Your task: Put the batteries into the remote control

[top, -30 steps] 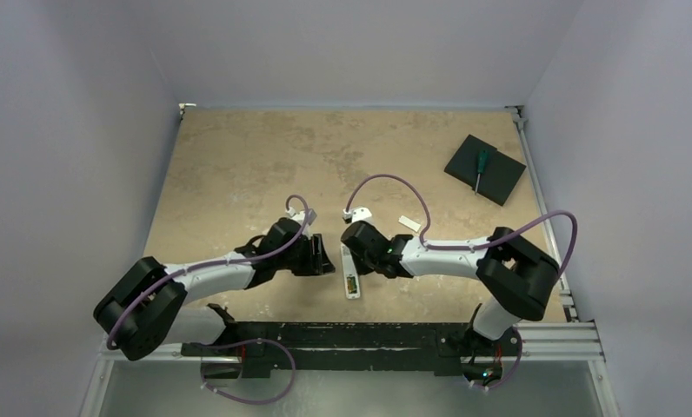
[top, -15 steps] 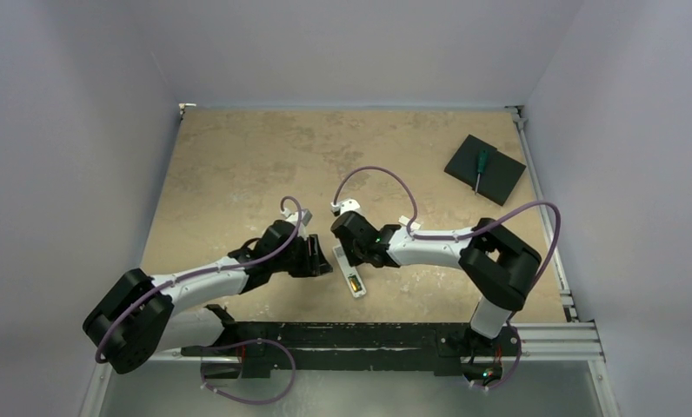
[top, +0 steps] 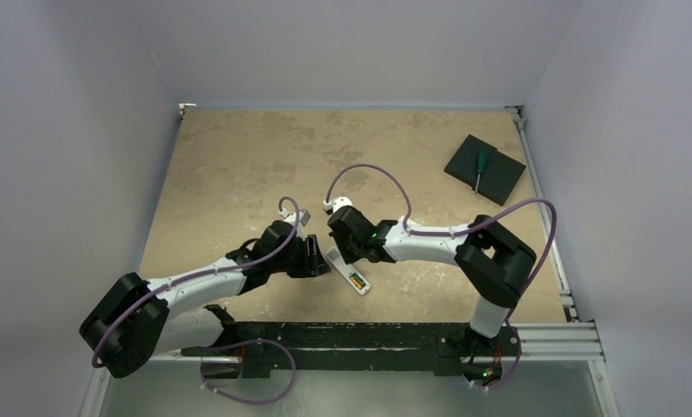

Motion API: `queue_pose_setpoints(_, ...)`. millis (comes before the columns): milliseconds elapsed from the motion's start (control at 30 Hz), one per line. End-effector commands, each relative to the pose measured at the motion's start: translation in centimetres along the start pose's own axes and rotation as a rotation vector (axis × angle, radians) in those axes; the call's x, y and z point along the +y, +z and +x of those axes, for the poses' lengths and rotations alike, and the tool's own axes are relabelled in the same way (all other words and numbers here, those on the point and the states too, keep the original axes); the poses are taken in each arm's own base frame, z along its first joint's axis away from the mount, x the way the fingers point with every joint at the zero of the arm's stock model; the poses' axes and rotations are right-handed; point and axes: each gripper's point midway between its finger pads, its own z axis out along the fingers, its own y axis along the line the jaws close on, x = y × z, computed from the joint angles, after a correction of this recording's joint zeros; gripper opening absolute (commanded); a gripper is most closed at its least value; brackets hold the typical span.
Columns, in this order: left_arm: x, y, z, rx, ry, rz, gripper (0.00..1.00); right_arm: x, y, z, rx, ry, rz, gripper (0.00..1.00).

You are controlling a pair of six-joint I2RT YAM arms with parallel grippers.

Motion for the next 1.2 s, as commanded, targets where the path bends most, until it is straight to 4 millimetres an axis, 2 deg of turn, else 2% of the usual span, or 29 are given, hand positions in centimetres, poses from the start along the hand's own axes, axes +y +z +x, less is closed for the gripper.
queue_pose_setpoints(0, -1.3, -0.5, -1.5, -0.044, 0.017, 0.025, 0.45, 1.0, -0.4, -2.0, -0.035, -0.033, -0.042, 0.0)
queue_pose_setpoints(167, -1.5, -0.7, -1.8, -0.055, 0.023, 0.029, 0.45, -1.1, -1.5, -3.5, -0.066, -0.035, 0.019, 0.01)
queue_pose_setpoints(433, -1.6, -0.9, -1.9, -0.063, 0.034, 0.035, 0.45, -6.2, -4.4, -6.1, -0.118, -0.036, 0.114, 0.25)
queue_pose_setpoints(567, -1.7, -1.0, -1.9, -0.064, 0.041, 0.042, 0.45, -9.2, -5.6, -6.6, -0.113, -0.057, 0.189, 0.3)
queue_pose_setpoints(733, -2.1, -1.2, -2.3, -0.075, 0.061, 0.056, 0.45, -11.9, -6.7, -7.5, -0.12, -0.039, 0.244, 0.39)
queue_pose_setpoints(867, -1.9, -1.4, -1.8, -0.055, 0.076, 0.051, 0.45, -13.7, -7.0, -7.7, -0.11, -0.024, 0.29, 0.46)
queue_pose_setpoints(1033, -1.9, -1.7, -1.6, -0.054, 0.088, 0.06, 0.45, -16.5, -6.5, -7.6, -0.088, 0.022, 0.33, 0.63)
queue_pose_setpoints(1167, -2.0, -1.9, -1.6, -0.055, 0.099, 0.071, 0.46, -17.3, -5.8, -7.5, -0.068, 0.048, 0.31, 0.72)
